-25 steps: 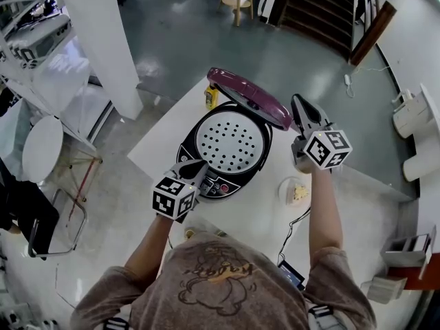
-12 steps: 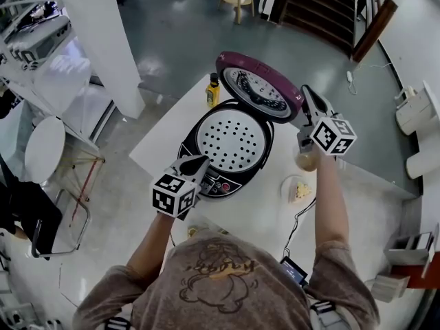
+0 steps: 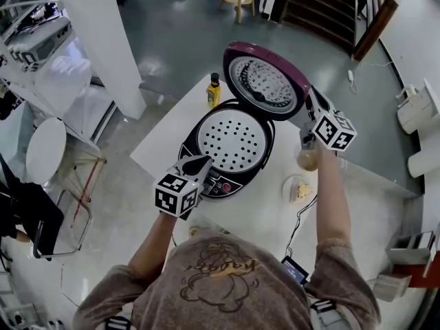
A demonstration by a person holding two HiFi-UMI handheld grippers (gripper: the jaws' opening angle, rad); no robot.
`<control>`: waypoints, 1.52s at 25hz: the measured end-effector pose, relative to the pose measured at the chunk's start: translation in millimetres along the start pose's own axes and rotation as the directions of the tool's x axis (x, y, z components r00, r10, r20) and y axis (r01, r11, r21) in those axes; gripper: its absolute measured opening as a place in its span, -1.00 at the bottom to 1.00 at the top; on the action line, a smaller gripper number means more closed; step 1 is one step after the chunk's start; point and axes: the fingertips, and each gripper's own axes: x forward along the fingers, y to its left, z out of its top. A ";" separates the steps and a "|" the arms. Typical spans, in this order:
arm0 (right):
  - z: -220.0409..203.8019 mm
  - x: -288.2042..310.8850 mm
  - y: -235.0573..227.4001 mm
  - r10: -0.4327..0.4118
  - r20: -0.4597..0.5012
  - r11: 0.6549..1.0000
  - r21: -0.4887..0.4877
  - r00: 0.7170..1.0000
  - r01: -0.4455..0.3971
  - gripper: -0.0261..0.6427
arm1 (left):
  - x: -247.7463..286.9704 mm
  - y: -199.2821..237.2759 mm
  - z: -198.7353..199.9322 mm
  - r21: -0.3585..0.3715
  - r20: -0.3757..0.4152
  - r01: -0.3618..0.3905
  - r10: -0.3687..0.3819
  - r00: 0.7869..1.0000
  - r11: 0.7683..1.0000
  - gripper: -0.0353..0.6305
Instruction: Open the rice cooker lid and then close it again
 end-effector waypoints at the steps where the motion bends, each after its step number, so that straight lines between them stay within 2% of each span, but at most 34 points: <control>1: -0.9 -0.7 -1.0 -0.003 -0.004 1.000 0.002 1.000 0.003 -0.91 | 0.5 -1.2 0.1 0.000 0.000 0.003 -0.003 1.000 1.000 -0.83; 9: -1.4 -9.9 1.1 0.000 -0.012 1.000 0.004 1.000 0.000 -0.91 | 4.2 -7.4 0.3 0.025 -0.012 0.019 -0.019 1.000 0.999 -0.83; 17: 18.5 -30.8 3.8 0.009 0.031 0.999 -0.039 0.999 -0.008 -0.91 | 5.9 -12.7 2.5 0.039 -0.009 0.034 -0.033 0.999 0.999 -0.83; 25: 42.0 -58.6 18.8 0.078 0.094 0.995 -0.069 0.992 -0.072 -0.89 | 8.2 -20.6 0.9 0.062 -0.017 0.048 -0.047 0.999 0.997 -0.83; 33: 51.6 -76.0 37.2 0.161 0.100 0.983 -0.110 0.982 -0.150 -0.59 | 10.5 -29.6 -0.2 0.063 -0.020 0.067 -0.066 0.998 0.996 -0.83; 38: 48.2 -78.6 43.8 0.182 0.079 0.977 -0.127 0.980 -0.171 -0.32 | 12.6 -33.1 -1.2 0.068 -0.020 0.077 -0.076 0.997 0.995 -0.83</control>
